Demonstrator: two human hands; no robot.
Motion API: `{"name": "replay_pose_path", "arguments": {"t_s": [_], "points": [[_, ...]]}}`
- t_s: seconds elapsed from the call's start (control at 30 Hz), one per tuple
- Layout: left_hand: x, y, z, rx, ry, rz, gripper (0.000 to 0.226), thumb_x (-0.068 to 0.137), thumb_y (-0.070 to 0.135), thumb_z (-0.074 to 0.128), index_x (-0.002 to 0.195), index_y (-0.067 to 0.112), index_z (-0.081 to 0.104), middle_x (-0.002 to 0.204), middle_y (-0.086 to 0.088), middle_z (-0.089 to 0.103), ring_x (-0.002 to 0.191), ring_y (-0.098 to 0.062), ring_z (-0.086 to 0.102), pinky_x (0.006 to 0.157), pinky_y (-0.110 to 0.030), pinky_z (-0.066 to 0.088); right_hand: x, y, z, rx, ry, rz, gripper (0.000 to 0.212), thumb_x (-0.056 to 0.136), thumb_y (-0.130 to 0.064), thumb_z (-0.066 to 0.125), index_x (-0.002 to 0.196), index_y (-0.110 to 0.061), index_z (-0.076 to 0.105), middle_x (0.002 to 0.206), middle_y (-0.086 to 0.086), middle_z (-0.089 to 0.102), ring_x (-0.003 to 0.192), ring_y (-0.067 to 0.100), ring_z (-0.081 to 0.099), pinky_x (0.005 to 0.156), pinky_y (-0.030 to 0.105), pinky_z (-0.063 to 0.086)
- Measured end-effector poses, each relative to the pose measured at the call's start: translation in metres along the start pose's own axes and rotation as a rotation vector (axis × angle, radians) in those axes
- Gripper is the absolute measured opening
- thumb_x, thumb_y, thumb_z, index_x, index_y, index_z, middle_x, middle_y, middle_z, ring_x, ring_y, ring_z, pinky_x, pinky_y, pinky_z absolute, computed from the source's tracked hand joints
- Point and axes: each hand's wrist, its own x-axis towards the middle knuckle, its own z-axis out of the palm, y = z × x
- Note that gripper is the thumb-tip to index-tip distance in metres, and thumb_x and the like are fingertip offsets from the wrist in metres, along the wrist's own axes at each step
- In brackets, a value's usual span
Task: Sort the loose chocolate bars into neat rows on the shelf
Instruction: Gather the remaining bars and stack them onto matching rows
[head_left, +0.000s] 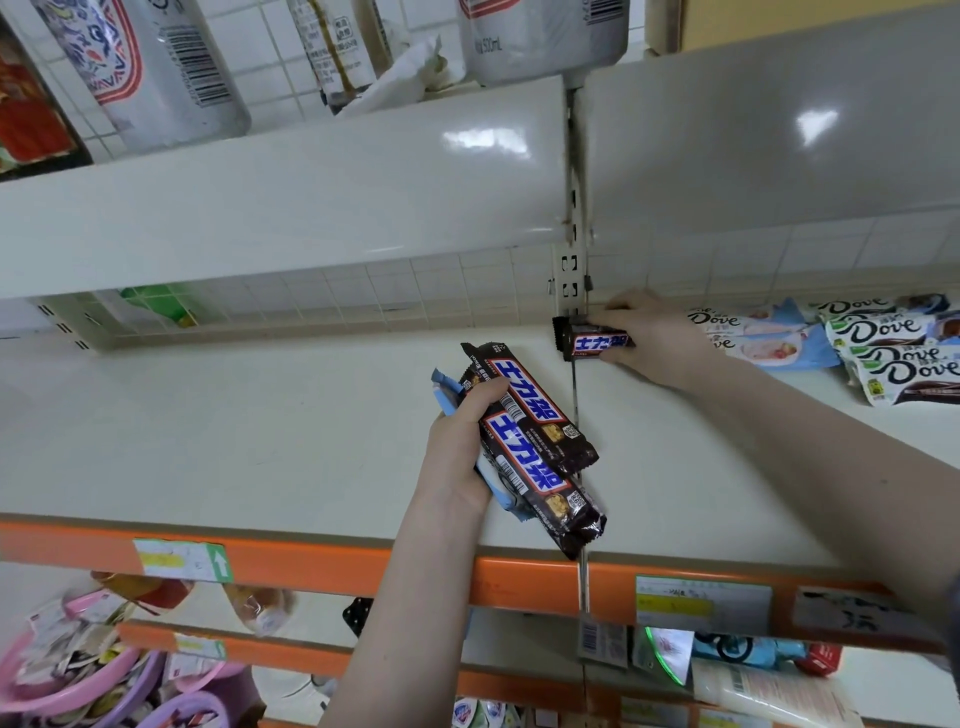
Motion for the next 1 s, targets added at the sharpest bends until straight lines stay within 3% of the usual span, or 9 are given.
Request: {"name": "replay_pose_path", "arguments": {"t_s": [0.3, 0.47, 0.57, 0.67, 0.77, 0.87, 1.0], "points": [[-0.006, 0.001, 0.003, -0.002, 0.006, 0.002, 0.047, 0.077, 0.018, 0.071, 0.119, 0.001, 0.057, 0.093, -0.016, 0.069, 0.081, -0.029, 0.066, 0.091, -0.050, 0.051, -0.006, -0.009, 0.003, -0.125, 0.031, 0.011, 0.046, 0.083, -0.025, 0.064, 0.126, -0.010, 0.055, 0.119, 0.019, 0.060, 0.106, 0.039, 0.055, 0.083, 0.043, 0.046], [-0.011, 0.001, 0.003, 0.000, -0.023, 0.009, 0.047, 0.078, 0.017, 0.070, 0.120, 0.001, 0.056, 0.090, -0.015, 0.069, 0.077, -0.028, 0.067, 0.085, -0.046, 0.054, -0.021, -0.023, -0.029, -0.017, 0.136, 0.161, 0.031, 0.089, -0.017, 0.054, 0.119, -0.012, 0.060, 0.104, 0.019, 0.060, 0.100, 0.036, 0.052, 0.076, 0.037, 0.042], [-0.014, 0.004, 0.006, 0.008, -0.032, 0.036, 0.040, 0.078, 0.014, 0.070, 0.113, 0.000, 0.058, 0.087, -0.015, 0.068, 0.070, -0.027, 0.067, 0.073, -0.041, 0.058, -0.046, -0.046, -0.058, 0.182, 0.099, 0.309, 0.025, 0.093, -0.021, 0.050, 0.111, -0.012, 0.064, 0.098, 0.013, 0.066, 0.092, 0.030, 0.057, 0.073, 0.034, 0.039], [-0.016, 0.005, 0.015, 0.009, -0.058, 0.083, 0.037, 0.078, 0.010, 0.069, 0.111, 0.000, 0.057, 0.082, -0.015, 0.067, 0.062, -0.024, 0.066, 0.062, -0.036, 0.058, -0.077, -0.074, -0.074, 0.502, 0.036, 0.442, 0.022, 0.093, -0.026, 0.051, 0.102, -0.015, 0.067, 0.089, 0.006, 0.069, 0.083, 0.021, 0.061, 0.079, 0.033, 0.045], [-0.019, 0.004, 0.030, 0.029, -0.105, 0.112, 0.033, 0.078, 0.008, 0.069, 0.108, 0.001, 0.056, 0.075, -0.013, 0.067, 0.057, -0.023, 0.065, 0.059, -0.034, 0.058, -0.101, -0.101, -0.081, 0.823, 0.001, 0.546, 0.020, 0.089, -0.030, 0.055, 0.100, -0.018, 0.067, 0.081, 0.004, 0.070, 0.071, 0.012, 0.062, 0.071, 0.025, 0.049], [-0.025, -0.003, 0.051, 0.044, -0.144, 0.137, 0.033, 0.077, 0.008, 0.070, 0.107, 0.000, 0.057, 0.075, -0.012, 0.067, 0.058, -0.023, 0.065, 0.062, -0.035, 0.057, -0.119, -0.109, -0.088, 0.991, 0.004, 0.631, 0.028, 0.082, -0.024, 0.065, 0.108, -0.017, 0.065, 0.082, 0.012, 0.070, 0.070, 0.010, 0.060, 0.065, 0.023, 0.049], [-0.041, -0.022, 0.088, 0.044, -0.152, 0.115, 0.046, 0.077, 0.009, 0.071, 0.117, -0.005, 0.057, 0.090, -0.020, 0.068, 0.066, -0.028, 0.066, 0.063, -0.038, 0.058, -0.149, -0.090, -0.109, 1.161, 0.031, 0.696, 0.029, 0.076, -0.015, 0.070, 0.105, -0.017, 0.068, 0.076, 0.006, 0.067, 0.066, 0.012, 0.053, 0.049, 0.014, 0.036]]}}
